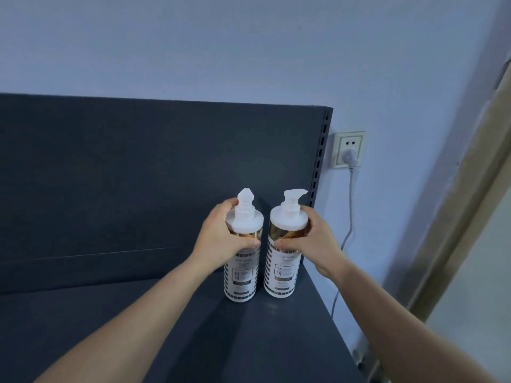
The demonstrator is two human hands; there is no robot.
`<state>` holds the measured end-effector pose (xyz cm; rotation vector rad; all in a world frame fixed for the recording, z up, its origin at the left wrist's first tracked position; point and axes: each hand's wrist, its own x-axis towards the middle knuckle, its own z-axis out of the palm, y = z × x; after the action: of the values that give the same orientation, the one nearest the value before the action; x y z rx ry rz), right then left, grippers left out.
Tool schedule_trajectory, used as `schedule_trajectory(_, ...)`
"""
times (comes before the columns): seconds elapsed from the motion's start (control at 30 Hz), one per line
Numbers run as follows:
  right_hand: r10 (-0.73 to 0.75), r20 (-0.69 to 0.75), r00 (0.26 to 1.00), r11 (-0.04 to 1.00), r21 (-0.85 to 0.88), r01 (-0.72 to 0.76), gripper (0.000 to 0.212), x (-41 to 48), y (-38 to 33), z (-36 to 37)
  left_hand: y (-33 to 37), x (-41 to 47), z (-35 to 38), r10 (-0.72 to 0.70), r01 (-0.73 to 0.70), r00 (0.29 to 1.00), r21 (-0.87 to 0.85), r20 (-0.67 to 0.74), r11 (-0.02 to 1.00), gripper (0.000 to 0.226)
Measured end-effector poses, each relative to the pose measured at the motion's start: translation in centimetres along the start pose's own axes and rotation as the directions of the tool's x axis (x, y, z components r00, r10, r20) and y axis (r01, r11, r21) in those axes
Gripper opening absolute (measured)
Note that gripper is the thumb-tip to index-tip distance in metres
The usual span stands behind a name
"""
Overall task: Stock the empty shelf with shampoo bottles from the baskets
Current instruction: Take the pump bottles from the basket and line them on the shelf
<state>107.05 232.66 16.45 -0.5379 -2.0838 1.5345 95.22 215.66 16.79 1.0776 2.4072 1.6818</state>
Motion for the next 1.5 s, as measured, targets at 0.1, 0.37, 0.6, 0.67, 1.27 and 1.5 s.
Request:
schedule_trajectory(0.1,-0.009,0.020,1.000,1.000,0.005,0.009,0.077,0.9,0.3,0.1,-0.3,0.6,0.2,0.000,0.000,1.000,-0.006,-0.020,1.000,0.085)
schedule_trajectory(0.37,-0.059,0.055,0.997,0.998,-0.015,0.060,0.080,1.8,1.5,0.3,-1.4,0.1,0.4,0.012,-0.011,1.000,-0.030,0.021,0.999,0.094)
schedule_trajectory(0.6,-0.022,0.010,1.000,0.954,-0.297,0.024,0.074,0.8,4.7,1.4,-4.9,-2.3,2.0,-0.134,0.130,0.989,0.073,0.059,0.989,0.073)
schedule_trajectory(0.67,-0.021,-0.004,1.000,0.948,-0.319,0.019,0.066,0.9,4.9,1.4,-5.2,-2.2,2.2,-0.148,0.144,0.988,0.076,0.049,0.987,0.066)
schedule_trajectory(1.27,0.006,-0.057,0.998,0.959,-0.282,-0.022,0.066,1.7,6.0,2.5,-5.8,-1.2,2.8,-0.106,0.102,0.994,0.108,0.035,0.989,0.057)
schedule_trajectory(1.5,0.059,-0.089,0.994,0.828,-0.552,-0.099,0.082,-1.9,5.0,2.2,-5.8,-2.5,1.5,-0.189,0.135,0.967,0.286,0.170,0.949,0.068)
